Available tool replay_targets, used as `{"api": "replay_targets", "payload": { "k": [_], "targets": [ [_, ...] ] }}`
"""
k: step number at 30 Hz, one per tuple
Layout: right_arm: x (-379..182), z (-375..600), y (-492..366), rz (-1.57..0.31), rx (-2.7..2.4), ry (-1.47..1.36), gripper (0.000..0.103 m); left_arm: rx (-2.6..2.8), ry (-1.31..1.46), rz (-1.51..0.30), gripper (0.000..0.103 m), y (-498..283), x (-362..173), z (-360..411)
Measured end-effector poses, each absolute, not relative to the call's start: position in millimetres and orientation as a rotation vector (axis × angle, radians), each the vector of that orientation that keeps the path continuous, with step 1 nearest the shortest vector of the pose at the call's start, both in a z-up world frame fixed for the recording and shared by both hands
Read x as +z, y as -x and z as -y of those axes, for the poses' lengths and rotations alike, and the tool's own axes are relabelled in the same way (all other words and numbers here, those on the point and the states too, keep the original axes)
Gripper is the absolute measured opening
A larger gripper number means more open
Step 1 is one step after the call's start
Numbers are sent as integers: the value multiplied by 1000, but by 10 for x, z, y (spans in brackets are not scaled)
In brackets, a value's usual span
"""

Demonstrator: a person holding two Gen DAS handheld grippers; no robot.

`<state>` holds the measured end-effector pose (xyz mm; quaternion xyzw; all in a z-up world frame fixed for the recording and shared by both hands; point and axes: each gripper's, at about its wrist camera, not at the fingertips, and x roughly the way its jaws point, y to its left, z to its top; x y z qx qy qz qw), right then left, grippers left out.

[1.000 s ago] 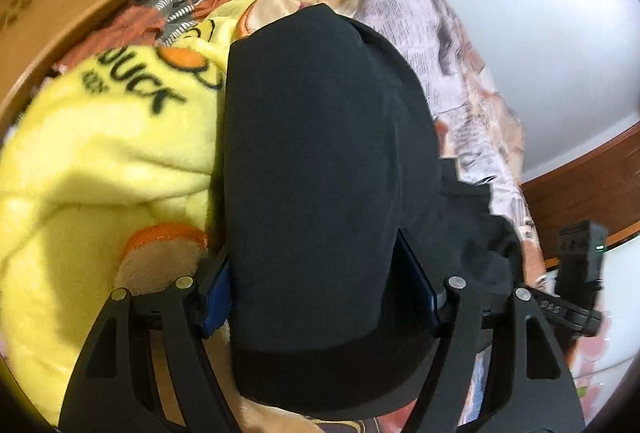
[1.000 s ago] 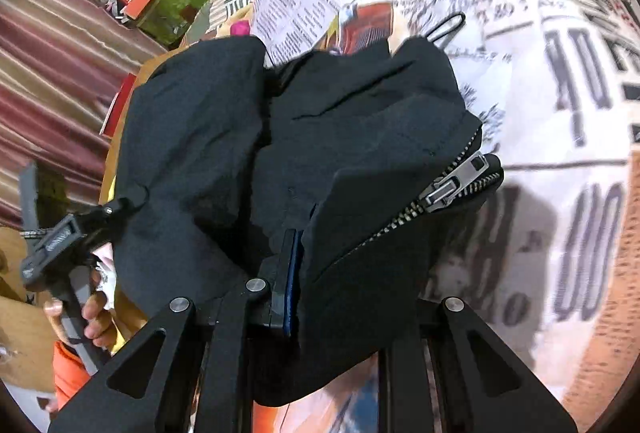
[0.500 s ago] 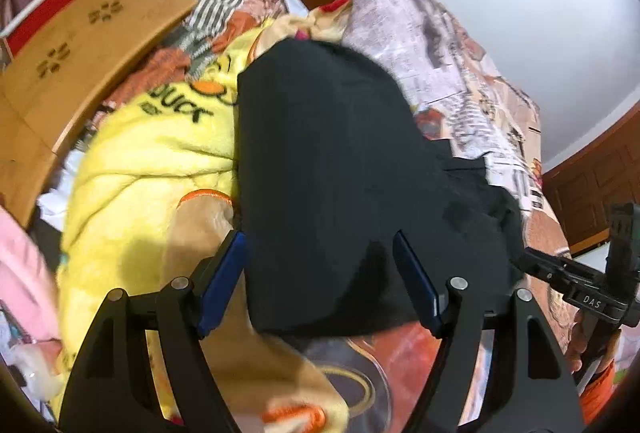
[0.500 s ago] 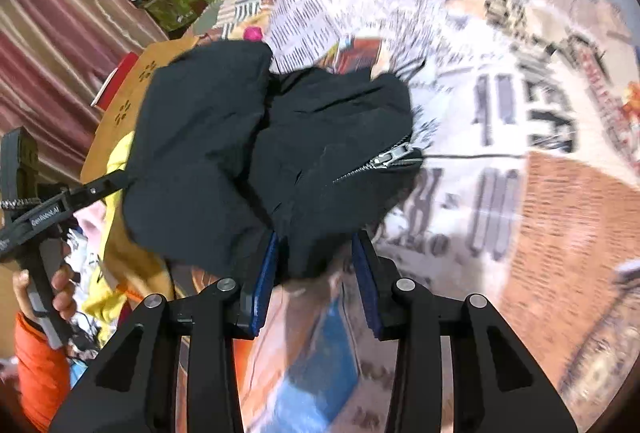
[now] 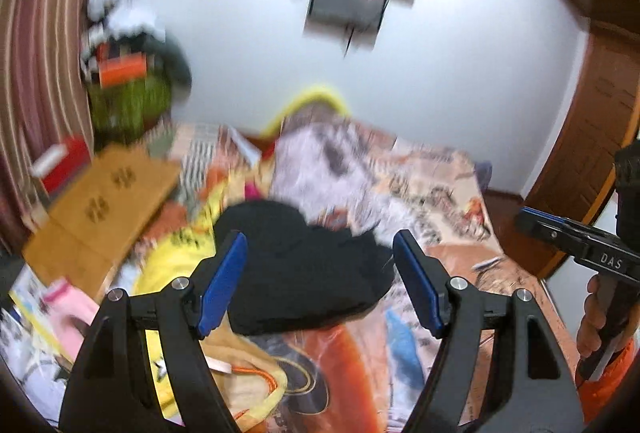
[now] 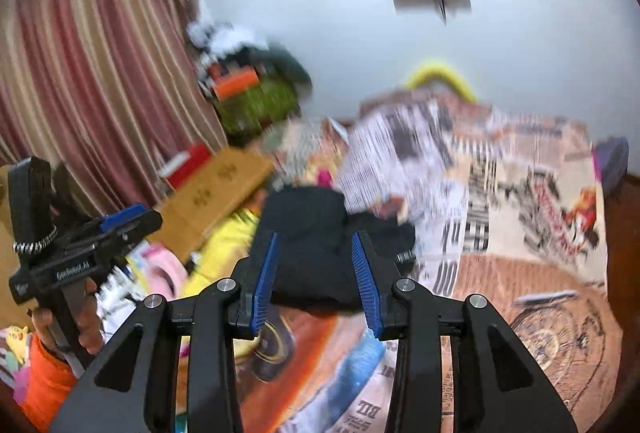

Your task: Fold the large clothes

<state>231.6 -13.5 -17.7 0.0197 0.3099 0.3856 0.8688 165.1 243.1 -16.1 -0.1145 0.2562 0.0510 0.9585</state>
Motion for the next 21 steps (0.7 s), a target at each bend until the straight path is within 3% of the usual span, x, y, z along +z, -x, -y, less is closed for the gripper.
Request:
{"api": "replay_targets", "payload": {
  "k": [7, 17, 18, 21],
  "targets": [
    [219, 447, -1593, -438, 823, -70, 35, 137, 115, -284, 74, -777, 407, -1848],
    [337, 653, -936, -263, 751, -51, 35, 256, 75, -119, 78, -57, 506, -1449],
    [329, 649, -917, -256, 744, -43, 37, 268, 72, -113, 82, -26, 495, -1431],
    [306, 640, -871, -236, 705, -31, 55, 288, 74, -108, 94, 47, 435, -1396]
  ]
}}
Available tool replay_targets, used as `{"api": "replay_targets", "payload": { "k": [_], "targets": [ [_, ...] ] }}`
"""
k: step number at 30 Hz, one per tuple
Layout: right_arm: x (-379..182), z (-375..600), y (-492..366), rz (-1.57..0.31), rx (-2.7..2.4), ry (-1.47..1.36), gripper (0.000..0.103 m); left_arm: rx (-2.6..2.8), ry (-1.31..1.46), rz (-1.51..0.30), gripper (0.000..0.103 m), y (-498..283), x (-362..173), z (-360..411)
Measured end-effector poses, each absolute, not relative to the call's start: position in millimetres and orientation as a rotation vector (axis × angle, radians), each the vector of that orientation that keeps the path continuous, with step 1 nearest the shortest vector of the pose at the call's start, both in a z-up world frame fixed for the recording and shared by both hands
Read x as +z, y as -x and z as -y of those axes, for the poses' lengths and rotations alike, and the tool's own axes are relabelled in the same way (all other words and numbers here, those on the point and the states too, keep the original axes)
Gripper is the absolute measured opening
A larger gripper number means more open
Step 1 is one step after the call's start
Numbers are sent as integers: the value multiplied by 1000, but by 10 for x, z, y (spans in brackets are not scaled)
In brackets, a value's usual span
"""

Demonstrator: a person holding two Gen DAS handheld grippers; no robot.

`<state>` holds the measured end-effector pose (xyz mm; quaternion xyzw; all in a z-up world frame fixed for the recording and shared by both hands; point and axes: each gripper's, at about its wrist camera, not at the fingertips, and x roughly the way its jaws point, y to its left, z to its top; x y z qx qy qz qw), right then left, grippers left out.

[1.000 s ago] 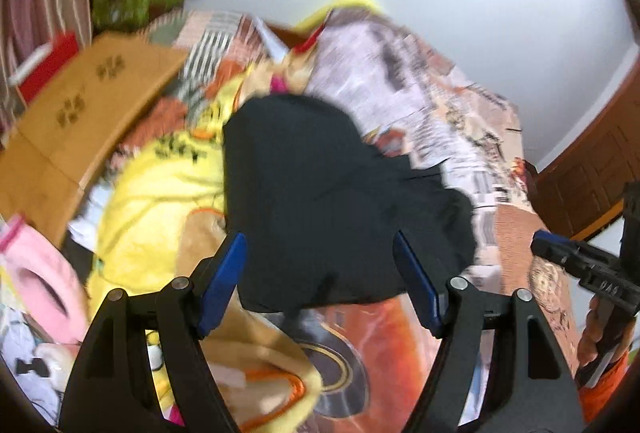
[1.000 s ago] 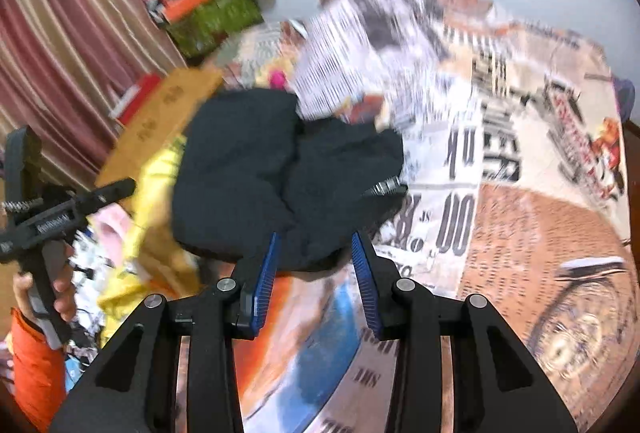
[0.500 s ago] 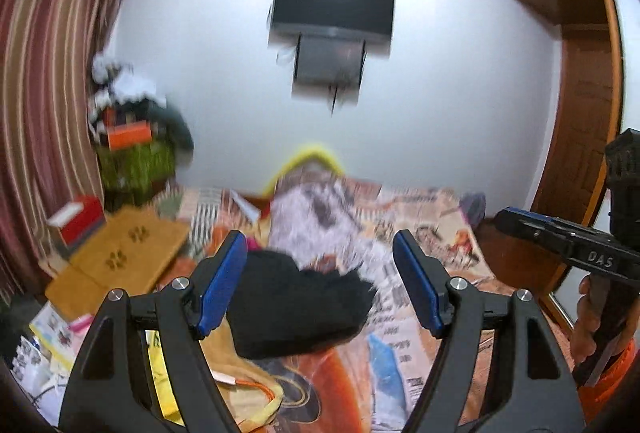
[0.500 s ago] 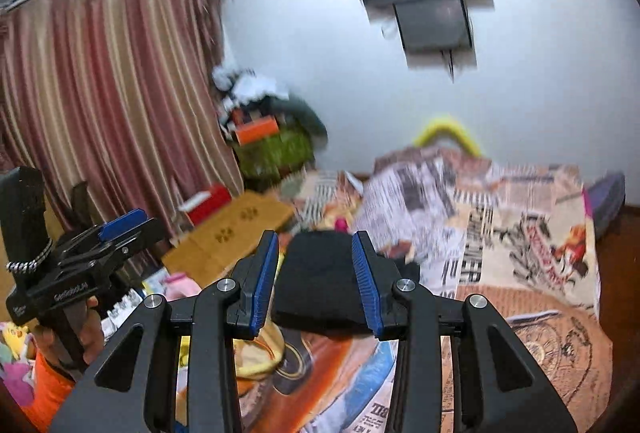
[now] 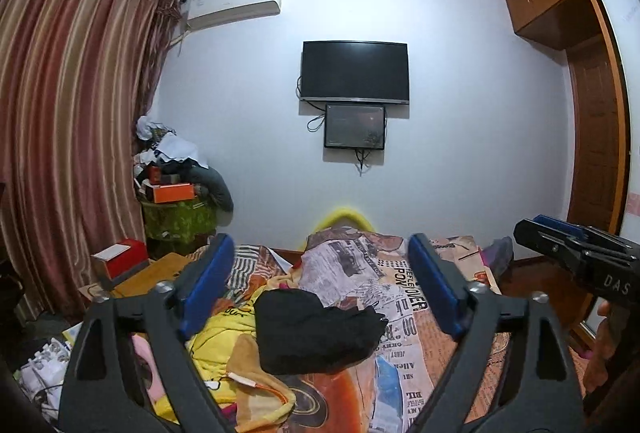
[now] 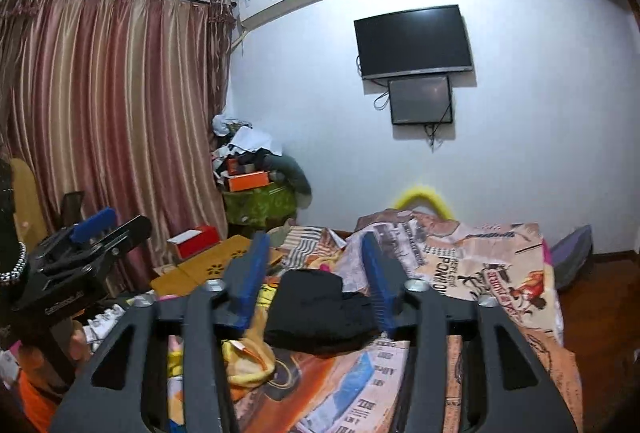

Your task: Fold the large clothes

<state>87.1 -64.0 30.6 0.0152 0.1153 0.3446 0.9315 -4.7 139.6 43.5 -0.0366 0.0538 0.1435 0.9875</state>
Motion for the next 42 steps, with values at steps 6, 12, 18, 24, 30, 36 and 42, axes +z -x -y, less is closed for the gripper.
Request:
{"api": "replay_targets", "payload": {
  "k": [6, 12, 18, 24, 30, 36, 42],
  "targets": [
    [322, 593, -833, -230, 642, 0, 87, 311, 86, -123, 102, 107, 343, -1344],
    [306, 615, -827, -270, 648, -16, 90, 310, 87, -134, 102, 129, 289, -1265],
    [314, 646, -794, -270, 633, -6, 91, 308, 101, -146, 102, 141, 251, -1286],
    [312, 637, -752, -263, 625, 5, 91, 315, 113, -151, 102, 130, 227, -1317],
    [286, 612, -714, -276, 624, 14, 91, 322, 114, -160, 102, 126, 207, -1316],
    [299, 595, -701, -282, 627, 13, 91, 324, 110, -161, 102, 136, 207, -1311],
    [315, 604, -681, -282, 627, 18, 91, 325, 110, -161, 103, 141, 200, -1316]
  ]
}}
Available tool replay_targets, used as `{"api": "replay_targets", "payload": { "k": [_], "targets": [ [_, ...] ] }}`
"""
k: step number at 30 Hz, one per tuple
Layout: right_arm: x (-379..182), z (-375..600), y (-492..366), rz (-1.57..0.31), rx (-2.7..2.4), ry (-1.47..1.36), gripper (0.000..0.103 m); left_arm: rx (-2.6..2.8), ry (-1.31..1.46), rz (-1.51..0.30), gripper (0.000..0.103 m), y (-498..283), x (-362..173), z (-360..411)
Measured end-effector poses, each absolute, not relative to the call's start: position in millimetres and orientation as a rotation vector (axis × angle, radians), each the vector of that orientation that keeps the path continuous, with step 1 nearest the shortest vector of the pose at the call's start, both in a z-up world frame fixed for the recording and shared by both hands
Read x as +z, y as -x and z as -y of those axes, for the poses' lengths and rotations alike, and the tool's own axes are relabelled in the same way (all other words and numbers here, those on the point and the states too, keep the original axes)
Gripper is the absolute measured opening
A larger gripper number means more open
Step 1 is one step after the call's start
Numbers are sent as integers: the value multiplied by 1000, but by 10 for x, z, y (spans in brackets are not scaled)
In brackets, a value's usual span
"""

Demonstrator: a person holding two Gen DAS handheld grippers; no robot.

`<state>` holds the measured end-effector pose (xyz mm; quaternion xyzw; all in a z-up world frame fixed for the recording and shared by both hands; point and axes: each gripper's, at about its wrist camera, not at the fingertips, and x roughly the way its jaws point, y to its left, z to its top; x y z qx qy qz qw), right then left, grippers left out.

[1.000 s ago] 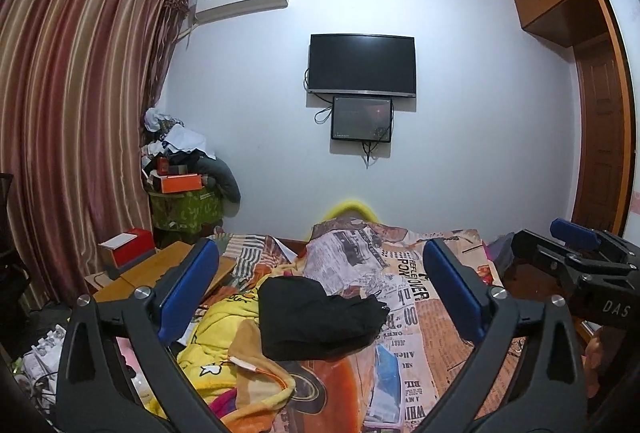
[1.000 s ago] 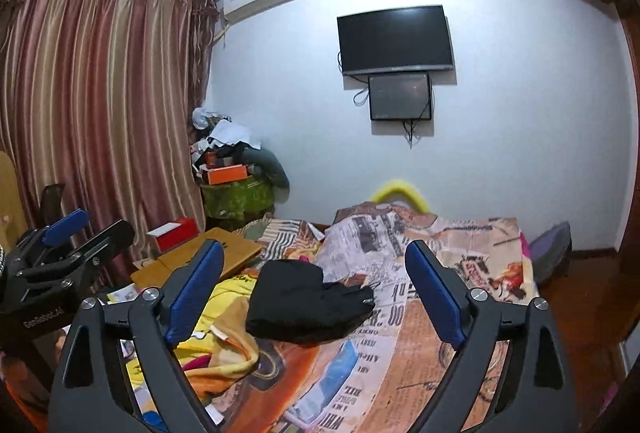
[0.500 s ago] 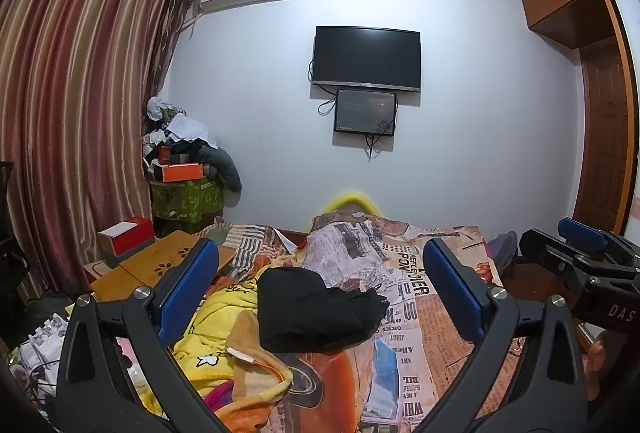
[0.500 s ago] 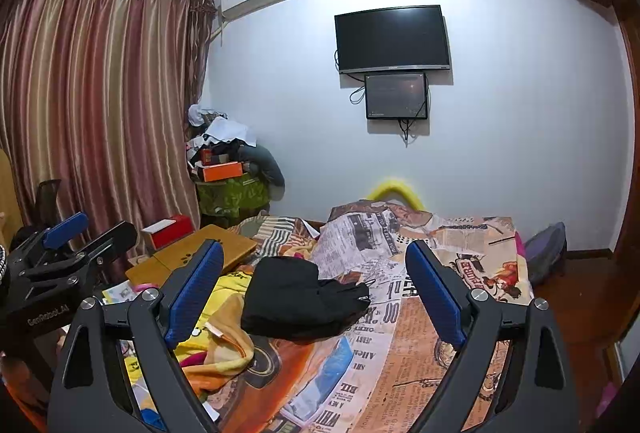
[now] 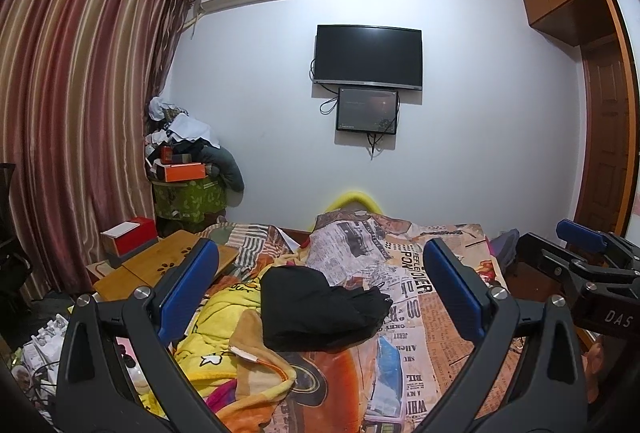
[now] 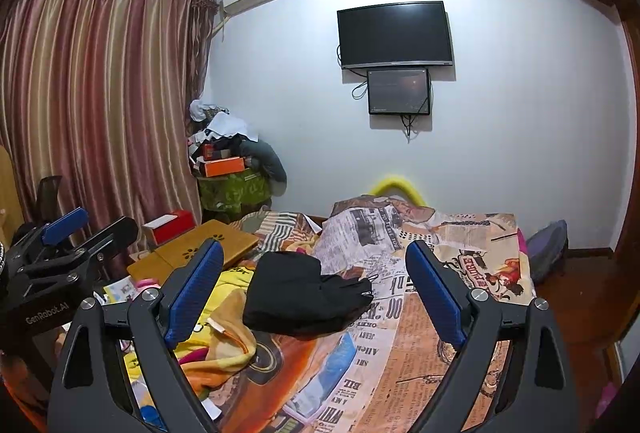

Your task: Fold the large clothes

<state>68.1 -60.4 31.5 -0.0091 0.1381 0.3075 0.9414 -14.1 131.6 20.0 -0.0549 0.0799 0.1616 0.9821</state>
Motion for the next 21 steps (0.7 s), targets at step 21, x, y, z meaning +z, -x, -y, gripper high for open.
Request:
{"api": "replay_targets", "payload": {
  "k": [21],
  "targets": [
    [322, 656, -729, -300, 615, 8, 91, 290, 107, -182, 103, 100, 185, -1283]
  ]
}}
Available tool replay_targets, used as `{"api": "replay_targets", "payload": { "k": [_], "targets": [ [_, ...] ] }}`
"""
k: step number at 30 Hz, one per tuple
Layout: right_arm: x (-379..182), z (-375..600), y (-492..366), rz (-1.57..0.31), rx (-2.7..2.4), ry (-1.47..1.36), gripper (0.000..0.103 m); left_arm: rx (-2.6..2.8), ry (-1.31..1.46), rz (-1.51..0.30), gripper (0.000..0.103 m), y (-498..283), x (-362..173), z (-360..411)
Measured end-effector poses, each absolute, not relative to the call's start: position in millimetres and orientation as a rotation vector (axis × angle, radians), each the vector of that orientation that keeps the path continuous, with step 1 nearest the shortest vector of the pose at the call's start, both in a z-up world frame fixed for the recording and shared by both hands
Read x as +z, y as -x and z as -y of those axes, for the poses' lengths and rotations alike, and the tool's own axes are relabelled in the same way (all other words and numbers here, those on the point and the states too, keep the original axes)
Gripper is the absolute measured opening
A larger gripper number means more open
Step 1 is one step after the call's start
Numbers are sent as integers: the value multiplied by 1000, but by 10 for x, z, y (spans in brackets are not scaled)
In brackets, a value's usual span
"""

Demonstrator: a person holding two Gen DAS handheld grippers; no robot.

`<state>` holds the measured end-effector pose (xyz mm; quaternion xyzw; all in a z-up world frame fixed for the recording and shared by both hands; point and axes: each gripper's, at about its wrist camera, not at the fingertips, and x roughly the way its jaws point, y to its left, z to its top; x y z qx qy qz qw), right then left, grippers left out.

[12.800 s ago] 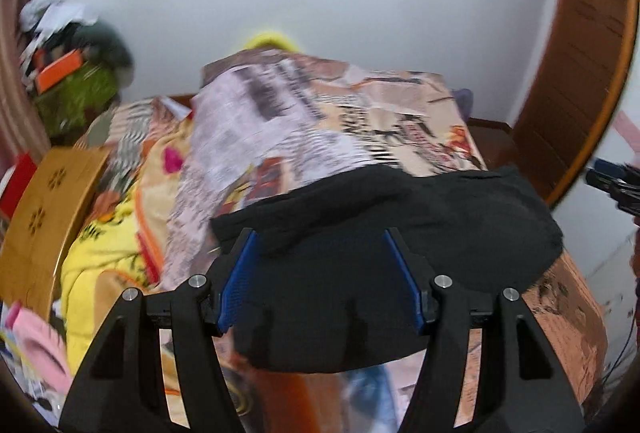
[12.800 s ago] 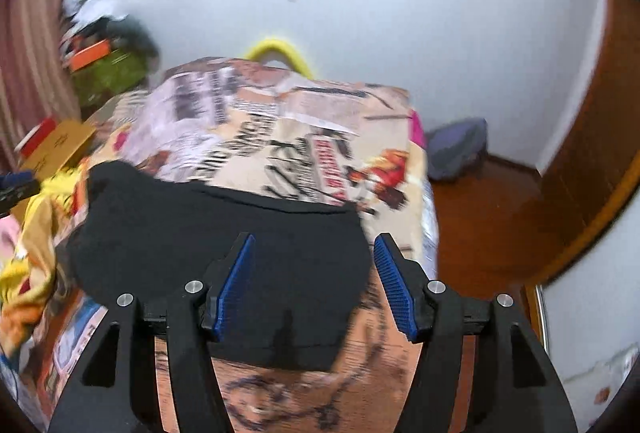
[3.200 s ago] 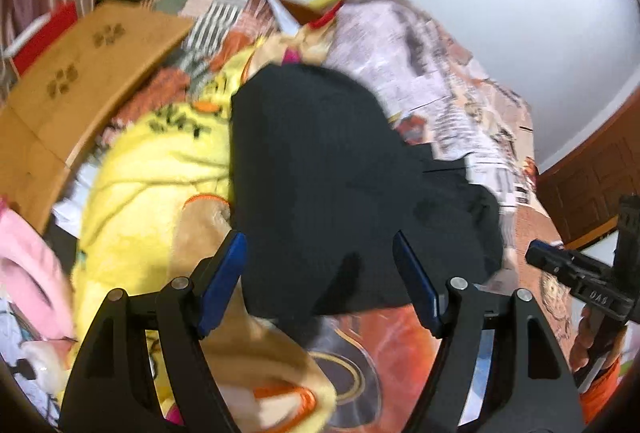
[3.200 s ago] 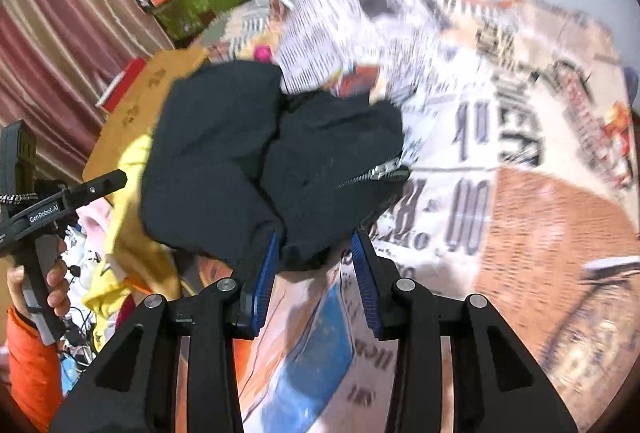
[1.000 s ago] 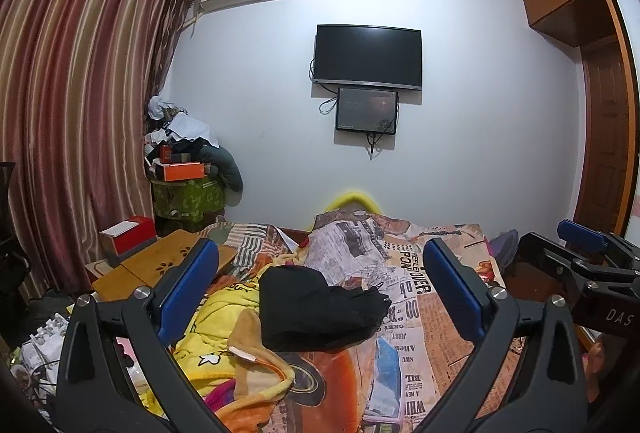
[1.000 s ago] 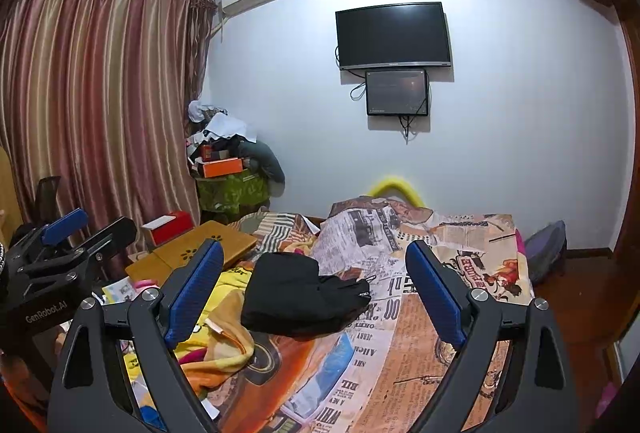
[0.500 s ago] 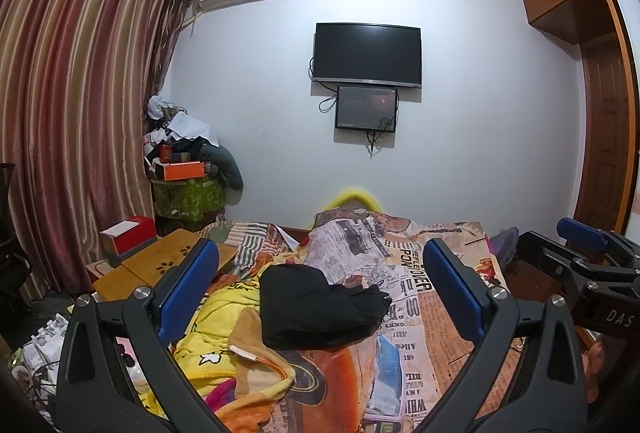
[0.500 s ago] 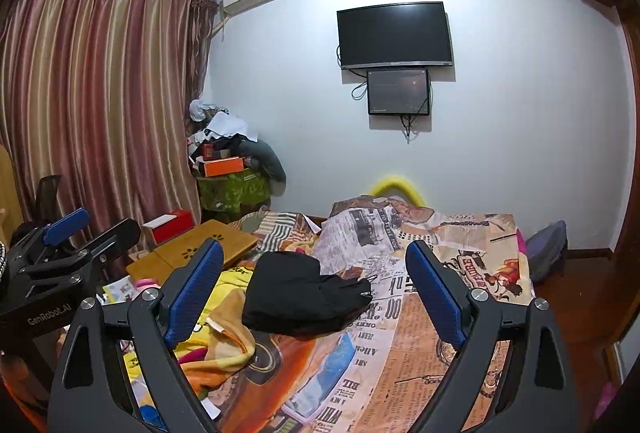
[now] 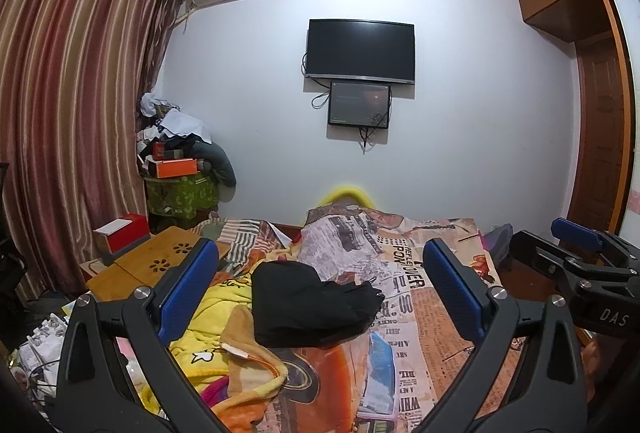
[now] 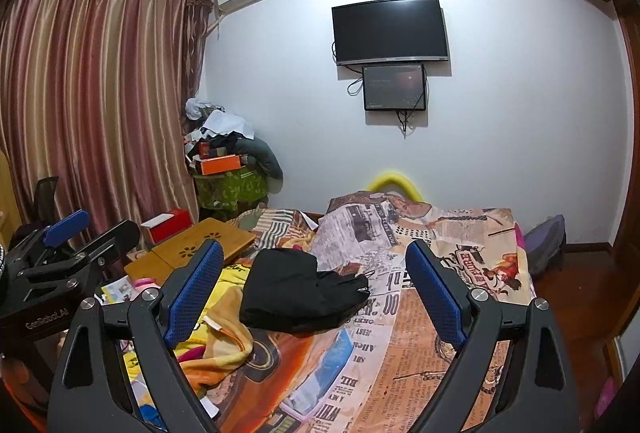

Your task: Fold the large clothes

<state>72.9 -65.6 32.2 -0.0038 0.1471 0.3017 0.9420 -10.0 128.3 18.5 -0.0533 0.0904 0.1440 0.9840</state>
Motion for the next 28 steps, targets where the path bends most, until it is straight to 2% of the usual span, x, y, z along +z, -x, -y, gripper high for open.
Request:
{"api": "replay_targets", "payload": {
  "k": [28],
  "targets": [
    [287, 640, -767, -317, 601, 11, 91, 260, 116, -209, 102, 26, 125, -1318]
  ]
}}
